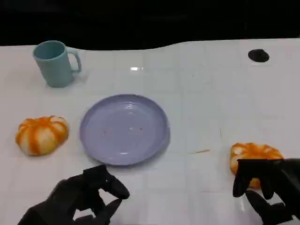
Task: Grasp the bread from the table and place it into the plate.
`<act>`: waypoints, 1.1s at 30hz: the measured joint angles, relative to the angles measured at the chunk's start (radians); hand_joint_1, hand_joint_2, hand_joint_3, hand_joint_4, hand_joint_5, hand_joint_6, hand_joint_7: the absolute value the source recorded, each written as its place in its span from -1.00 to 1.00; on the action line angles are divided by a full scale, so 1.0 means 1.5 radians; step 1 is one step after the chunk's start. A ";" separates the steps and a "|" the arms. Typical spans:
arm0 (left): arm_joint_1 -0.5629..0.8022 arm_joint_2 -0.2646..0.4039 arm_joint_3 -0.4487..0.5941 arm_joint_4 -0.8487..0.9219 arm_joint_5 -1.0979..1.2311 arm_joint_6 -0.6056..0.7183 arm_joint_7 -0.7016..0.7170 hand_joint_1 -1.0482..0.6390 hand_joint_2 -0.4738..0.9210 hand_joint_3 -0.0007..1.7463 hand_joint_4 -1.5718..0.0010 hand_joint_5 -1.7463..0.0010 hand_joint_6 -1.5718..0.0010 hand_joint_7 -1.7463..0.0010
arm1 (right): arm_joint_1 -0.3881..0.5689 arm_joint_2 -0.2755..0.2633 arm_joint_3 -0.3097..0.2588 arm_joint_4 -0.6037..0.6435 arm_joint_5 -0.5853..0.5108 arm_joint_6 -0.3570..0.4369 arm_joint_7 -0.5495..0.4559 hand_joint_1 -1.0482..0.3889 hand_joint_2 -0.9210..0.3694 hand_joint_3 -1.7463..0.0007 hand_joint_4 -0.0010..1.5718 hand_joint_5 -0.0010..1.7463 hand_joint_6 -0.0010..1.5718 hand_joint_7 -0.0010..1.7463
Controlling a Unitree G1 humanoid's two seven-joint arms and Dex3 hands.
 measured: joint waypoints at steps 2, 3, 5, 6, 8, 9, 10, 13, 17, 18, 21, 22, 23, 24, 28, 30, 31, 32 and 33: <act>0.000 0.000 0.000 0.000 0.000 0.001 0.000 -0.03 0.84 -0.27 0.19 -1.00 0.20 -0.46 | 0.000 0.000 0.000 0.000 0.000 0.000 0.000 0.50 0.22 -0.62 0.25 1.00 0.21 0.47; 0.000 0.000 0.000 0.000 0.000 0.001 0.000 -0.02 0.84 -0.27 0.19 -1.00 0.20 -0.46 | 0.000 0.000 0.000 0.000 0.000 0.000 0.000 0.50 0.22 -0.62 0.25 1.00 0.21 0.47; 0.000 0.000 0.000 -0.001 0.000 0.002 0.000 -0.02 0.84 -0.27 0.20 -1.00 0.20 -0.46 | 0.000 0.000 0.000 0.000 0.000 0.000 0.000 0.50 0.22 -0.63 0.25 1.00 0.21 0.47; 0.000 0.000 0.000 -0.001 0.000 0.002 0.000 -0.02 0.84 -0.27 0.20 -1.00 0.20 -0.46 | 0.000 0.000 0.000 0.000 0.000 0.000 0.000 0.50 0.22 -0.63 0.25 1.00 0.21 0.47; 0.000 0.000 0.000 -0.002 0.001 0.004 0.000 -0.02 0.84 -0.27 0.20 -1.00 0.20 -0.46 | 0.000 0.000 0.000 0.000 0.000 0.000 0.000 0.50 0.22 -0.62 0.26 1.00 0.21 0.46; 0.000 0.000 0.000 -0.003 0.002 0.005 0.000 -0.01 0.84 -0.27 0.20 -1.00 0.20 -0.46 | 0.000 0.000 0.000 0.000 0.000 0.000 -0.001 0.50 0.22 -0.62 0.26 1.00 0.21 0.46; 0.000 0.000 0.000 -0.004 0.001 0.005 0.000 -0.01 0.84 -0.27 0.20 -1.00 0.20 -0.46 | 0.000 0.000 0.000 0.000 0.000 0.000 -0.001 0.50 0.22 -0.62 0.26 1.00 0.21 0.46; 0.000 0.000 0.000 -0.004 0.001 0.005 0.000 -0.01 0.84 -0.26 0.19 -1.00 0.20 -0.46 | 0.000 0.000 0.000 0.000 0.000 0.000 -0.001 0.50 0.22 -0.62 0.25 1.00 0.21 0.46; 0.000 0.000 0.000 -0.004 0.001 0.005 0.000 0.00 0.83 -0.26 0.20 -1.00 0.20 -0.46 | 0.000 0.000 0.001 0.000 0.000 0.000 -0.001 0.50 0.22 -0.62 0.25 1.00 0.21 0.46; 0.000 0.000 0.000 -0.004 0.001 0.005 0.000 0.00 0.83 -0.26 0.20 -1.00 0.20 -0.46 | 0.000 0.000 0.001 0.000 0.000 0.000 0.000 0.50 0.22 -0.61 0.25 1.00 0.20 0.46; 0.000 0.000 0.000 -0.004 0.001 0.005 0.000 -0.01 0.83 -0.26 0.21 -1.00 0.20 -0.46 | 0.000 0.000 0.001 0.000 0.000 0.001 -0.001 0.51 0.22 -0.61 0.25 1.00 0.20 0.46; 0.000 0.000 0.000 -0.004 0.001 0.005 0.000 -0.01 0.83 -0.26 0.22 -1.00 0.20 -0.46 | 0.000 0.000 0.001 0.000 -0.001 0.001 -0.001 0.51 0.21 -0.62 0.24 1.00 0.20 0.45; 0.000 0.000 0.000 -0.004 0.001 0.005 0.000 -0.01 0.83 -0.26 0.22 -1.00 0.20 -0.46 | 0.000 0.000 0.001 0.000 -0.001 0.001 -0.001 0.51 0.20 -0.62 0.24 1.00 0.20 0.45; 0.000 0.000 0.000 -0.004 0.001 0.005 0.000 -0.01 0.83 -0.26 0.21 -1.00 0.20 -0.46 | 0.000 0.000 0.001 0.000 -0.001 0.001 -0.001 0.51 0.20 -0.62 0.24 1.00 0.20 0.45; 0.000 0.000 0.000 -0.004 0.000 0.005 0.000 -0.02 0.83 -0.26 0.22 -1.00 0.20 -0.46 | 0.000 0.000 0.001 -0.001 0.002 0.003 0.000 0.49 0.18 -0.64 0.20 1.00 0.19 0.34; 0.000 0.000 0.000 -0.004 0.000 0.005 0.000 -0.02 0.83 -0.27 0.22 -1.00 0.20 -0.46 | 0.000 0.000 0.001 -0.004 0.004 0.007 0.002 0.48 0.17 -0.62 0.19 0.98 0.22 0.27; 0.000 0.000 0.000 -0.004 0.000 0.006 0.000 -0.01 0.83 -0.27 0.22 -1.00 0.20 -0.46 | 0.000 0.000 0.001 -0.007 0.005 0.009 0.003 0.47 0.18 -0.57 0.21 0.94 0.25 0.20; 0.000 0.000 0.000 -0.004 -0.001 0.006 0.000 -0.01 0.83 -0.27 0.22 -1.00 0.20 -0.46 | 0.000 0.001 0.000 -0.009 0.006 0.010 0.004 0.47 0.18 -0.56 0.21 0.93 0.26 0.17; 0.000 0.000 0.001 -0.004 -0.001 0.006 0.000 -0.01 0.83 -0.27 0.22 -1.00 0.20 -0.46 | 0.000 0.002 0.000 -0.010 0.006 0.012 0.004 0.46 0.18 -0.51 0.22 0.90 0.27 0.13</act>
